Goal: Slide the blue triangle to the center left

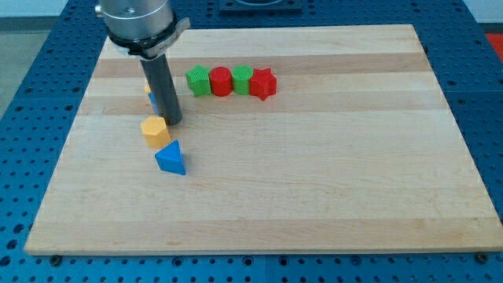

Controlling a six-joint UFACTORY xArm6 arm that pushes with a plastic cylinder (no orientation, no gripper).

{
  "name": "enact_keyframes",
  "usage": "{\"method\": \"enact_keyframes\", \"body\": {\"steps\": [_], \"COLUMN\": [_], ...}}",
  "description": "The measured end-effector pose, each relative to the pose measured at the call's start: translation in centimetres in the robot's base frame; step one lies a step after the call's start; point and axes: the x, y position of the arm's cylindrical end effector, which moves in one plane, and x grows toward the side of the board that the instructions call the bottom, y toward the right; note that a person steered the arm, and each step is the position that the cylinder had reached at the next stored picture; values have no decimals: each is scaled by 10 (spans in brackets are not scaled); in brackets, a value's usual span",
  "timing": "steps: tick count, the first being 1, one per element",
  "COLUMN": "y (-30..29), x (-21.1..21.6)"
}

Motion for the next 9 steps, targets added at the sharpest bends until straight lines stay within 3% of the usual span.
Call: {"method": "enact_keyframes", "body": {"steps": [1, 3, 5, 7, 9], "y": [-7, 46, 50, 49, 7], "x": [0, 16, 104, 108, 95]}}
